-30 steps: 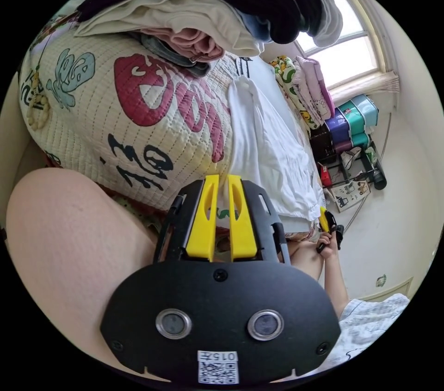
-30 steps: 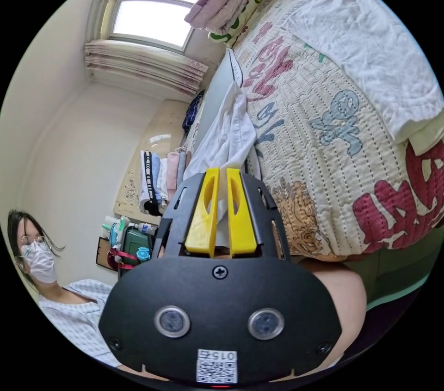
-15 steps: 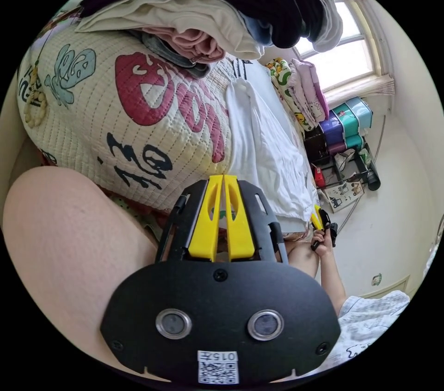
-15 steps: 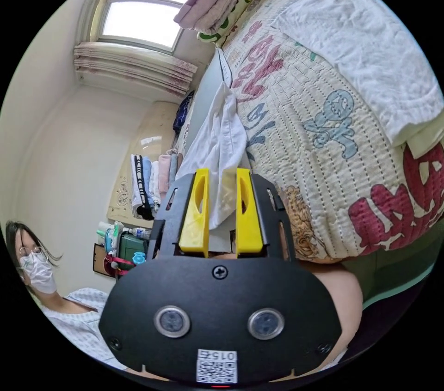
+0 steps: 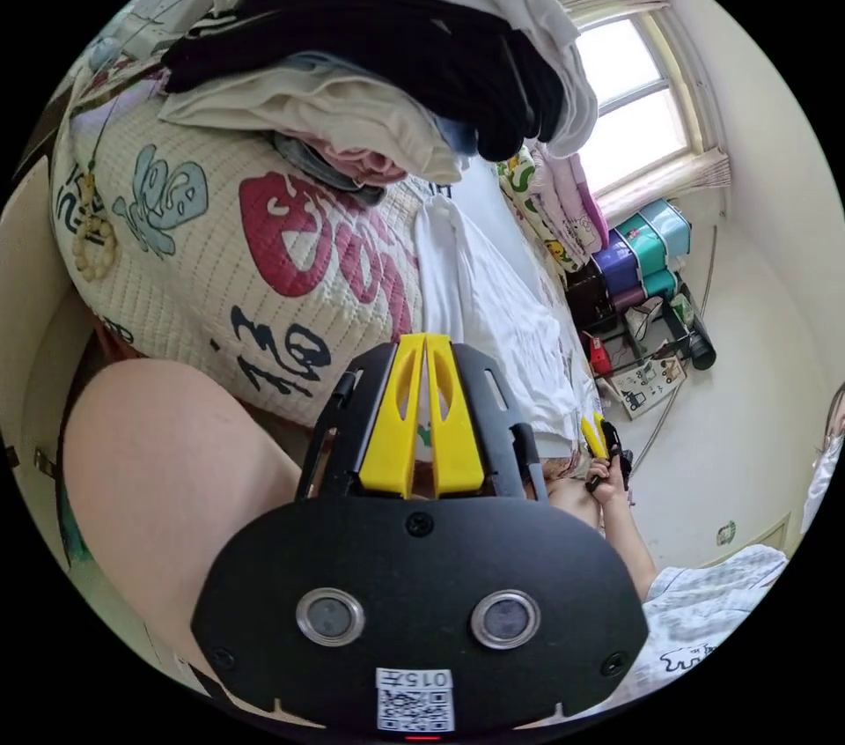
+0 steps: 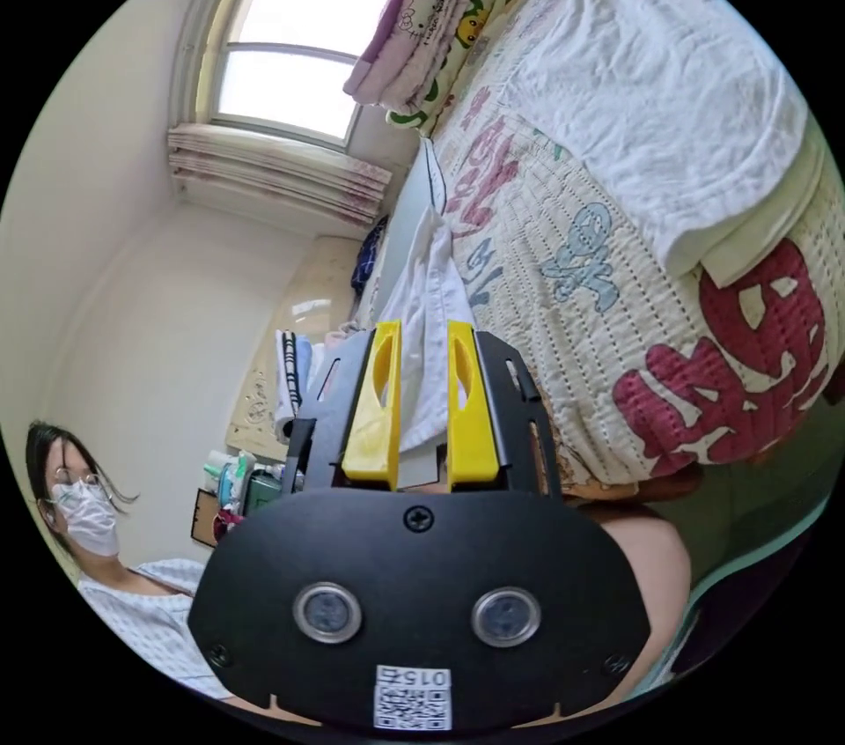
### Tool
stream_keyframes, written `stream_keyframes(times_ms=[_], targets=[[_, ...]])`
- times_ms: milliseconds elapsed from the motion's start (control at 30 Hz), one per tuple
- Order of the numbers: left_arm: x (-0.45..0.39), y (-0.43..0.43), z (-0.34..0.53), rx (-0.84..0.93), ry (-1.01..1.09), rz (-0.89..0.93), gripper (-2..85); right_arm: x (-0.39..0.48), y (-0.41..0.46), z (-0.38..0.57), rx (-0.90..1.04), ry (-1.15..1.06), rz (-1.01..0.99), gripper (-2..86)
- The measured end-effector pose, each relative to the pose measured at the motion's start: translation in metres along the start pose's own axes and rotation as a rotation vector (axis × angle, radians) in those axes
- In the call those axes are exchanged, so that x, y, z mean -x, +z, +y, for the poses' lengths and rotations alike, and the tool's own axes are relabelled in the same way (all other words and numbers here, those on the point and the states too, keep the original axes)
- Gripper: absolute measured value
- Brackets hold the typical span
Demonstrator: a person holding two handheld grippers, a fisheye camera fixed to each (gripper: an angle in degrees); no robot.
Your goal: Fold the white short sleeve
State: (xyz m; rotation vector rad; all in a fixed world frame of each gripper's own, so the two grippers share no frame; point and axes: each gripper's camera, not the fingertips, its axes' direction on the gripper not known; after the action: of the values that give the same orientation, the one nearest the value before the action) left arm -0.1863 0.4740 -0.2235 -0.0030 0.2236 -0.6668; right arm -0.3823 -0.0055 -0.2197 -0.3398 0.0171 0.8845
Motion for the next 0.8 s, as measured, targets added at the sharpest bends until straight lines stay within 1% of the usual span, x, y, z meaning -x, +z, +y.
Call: stream_keyframes(times_ms=[33, 100, 167, 233, 267, 300, 333, 367, 400, 433, 500, 533, 600, 700, 800], targets=[[-0.003, 0.000, -0.002, 0.003, 0.003, -0.006, -0.9, 0.002, 0.006, 0.002, 0.025, -0.004, 0.028, 9.1], [-0.017, 0.005, -0.008, 0.050, 0.037, -0.017, -0.8, 0.010, 0.026, 0.013, 0.087, -0.027, 0.153, 10.1], [-0.037, 0.015, -0.012, 0.119, 0.108, -0.029, -0.6, 0.019, 0.035, 0.024, 0.083, -0.069, 0.204, 9.4], [-0.071, 0.020, -0.012, 0.133, 0.262, -0.058, -0.2, 0.026, 0.041, 0.037, 0.097, -0.107, 0.207, 7.6], [-0.099, 0.024, -0.012, 0.141, 0.393, -0.068, 0.5, 0.034, 0.041, 0.047, 0.076, -0.140, 0.221, 6.4], [-0.127, 0.029, -0.012, 0.164, 0.522, -0.060, 1.4, 0.048, 0.038, 0.059, 0.030, -0.212, 0.253, 5.7], [-0.140, 0.032, -0.013, 0.184, 0.580, -0.052, 2.1, 0.057, 0.037, 0.066, 0.012, -0.263, 0.267, 5.7], [-0.164, 0.039, -0.016, 0.226, 0.674, -0.040, 3.6, 0.076, 0.038, 0.080, -0.003, -0.376, 0.291, 5.7], [-0.186, 0.046, -0.020, 0.256, 0.760, -0.019, 5.2, 0.095, 0.043, 0.093, 0.015, -0.493, 0.310, 5.7], [-0.196, 0.049, -0.022, 0.268, 0.800, -0.005, 6.0, 0.105, 0.048, 0.099, 0.038, -0.551, 0.317, 5.8], [-0.234, 0.068, -0.033, 0.333, 0.928, 0.045, 7.1, 0.140, 0.072, 0.119, 0.162, -0.751, 0.317, 7.0], [-0.243, 0.074, -0.036, 0.352, 0.951, 0.054, 7.4, 0.148, 0.079, 0.124, 0.198, -0.796, 0.309, 7.5], [-0.276, 0.103, -0.046, 0.439, 1.036, 0.090, 8.9, 0.171, 0.113, 0.142, 0.333, -0.964, 0.309, 9.6], [-0.308, 0.138, -0.051, 0.556, 1.146, 0.053, 10.0, 0.186, 0.157, 0.166, 0.454, -1.120, 0.390, 10.6], [-0.326, 0.166, -0.058, 0.648, 1.191, 0.012, 10.3, 0.192, 0.192, 0.183, 0.554, -1.188, 0.396, 11.3]])
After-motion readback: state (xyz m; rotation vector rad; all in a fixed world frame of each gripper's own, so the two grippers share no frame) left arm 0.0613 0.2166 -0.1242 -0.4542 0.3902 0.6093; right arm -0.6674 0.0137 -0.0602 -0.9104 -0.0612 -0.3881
